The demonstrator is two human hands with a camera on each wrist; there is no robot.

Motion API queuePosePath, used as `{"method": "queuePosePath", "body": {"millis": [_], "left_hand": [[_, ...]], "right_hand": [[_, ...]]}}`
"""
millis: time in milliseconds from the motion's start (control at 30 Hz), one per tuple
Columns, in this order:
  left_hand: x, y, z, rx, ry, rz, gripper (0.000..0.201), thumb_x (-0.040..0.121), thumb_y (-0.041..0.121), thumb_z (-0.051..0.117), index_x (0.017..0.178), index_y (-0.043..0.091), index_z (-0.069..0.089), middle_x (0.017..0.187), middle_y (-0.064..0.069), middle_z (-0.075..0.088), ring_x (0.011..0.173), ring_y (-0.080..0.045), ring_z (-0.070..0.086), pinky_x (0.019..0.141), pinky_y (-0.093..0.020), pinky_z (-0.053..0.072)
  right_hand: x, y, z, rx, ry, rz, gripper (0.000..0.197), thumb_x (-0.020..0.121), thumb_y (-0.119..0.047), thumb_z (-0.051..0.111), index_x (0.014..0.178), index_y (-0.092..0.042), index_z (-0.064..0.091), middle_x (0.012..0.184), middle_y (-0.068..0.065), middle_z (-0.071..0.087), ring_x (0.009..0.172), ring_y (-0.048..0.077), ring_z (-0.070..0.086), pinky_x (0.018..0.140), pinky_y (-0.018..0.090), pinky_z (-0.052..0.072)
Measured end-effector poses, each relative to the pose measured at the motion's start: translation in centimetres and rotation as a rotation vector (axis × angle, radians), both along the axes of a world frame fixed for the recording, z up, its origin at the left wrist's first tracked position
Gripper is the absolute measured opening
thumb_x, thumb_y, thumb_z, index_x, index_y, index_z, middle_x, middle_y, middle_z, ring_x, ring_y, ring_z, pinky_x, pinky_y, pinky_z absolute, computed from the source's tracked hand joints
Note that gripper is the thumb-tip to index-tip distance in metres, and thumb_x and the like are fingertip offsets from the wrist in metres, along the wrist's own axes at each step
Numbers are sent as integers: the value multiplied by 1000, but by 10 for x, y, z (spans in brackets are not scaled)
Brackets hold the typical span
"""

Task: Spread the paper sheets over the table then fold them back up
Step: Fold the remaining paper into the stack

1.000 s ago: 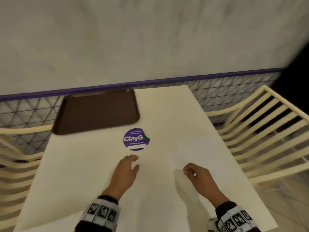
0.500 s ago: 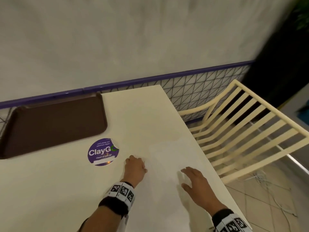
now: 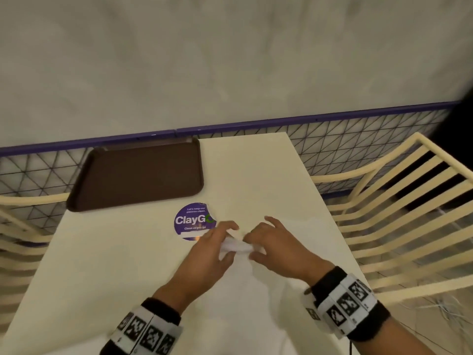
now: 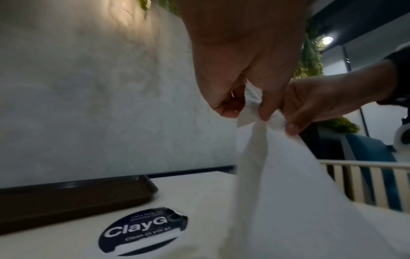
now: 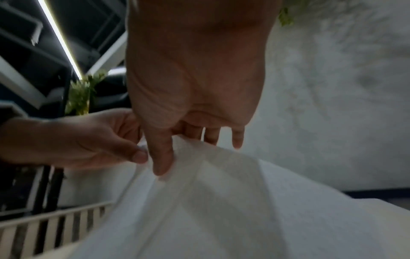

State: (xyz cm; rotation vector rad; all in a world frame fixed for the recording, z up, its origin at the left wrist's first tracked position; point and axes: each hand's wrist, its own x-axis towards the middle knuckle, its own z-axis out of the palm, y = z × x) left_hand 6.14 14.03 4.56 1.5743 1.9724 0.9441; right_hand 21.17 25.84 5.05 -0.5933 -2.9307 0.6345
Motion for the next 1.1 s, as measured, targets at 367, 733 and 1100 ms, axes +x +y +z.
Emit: {"method": "queuePosePath", "body": {"millis": [367,733,1100], "left_hand": [[-78,-69,20,-170,-285,361,20,74,15,76,61,23,64,57,9,64,58,-5,58,52,-14,40],[-83,-99,15,255,-547,528,27,79,-12,60,76,12,74,62,-4,69,48,-10,55,49,-15,43],[-61,-163,-82,-209,-545,429,44,72,-12,69,59,29,75,63,11,72,56,4,62,61,-7,48]], "right_hand": [[-35,-7,19,-806,320,-364,18,85,-14,66,101,-19,68,100,-1,72,91,17,69,84,34,54],[-23,-43,-9,-697,588,-564,19,77,-3,72,84,-20,74,87,-15,73,87,0,67,81,13,49],[22,-104,-102,-749,240,-536,52,66,13,72,67,-39,73,84,-26,70,88,-11,62,83,12,44]]}}
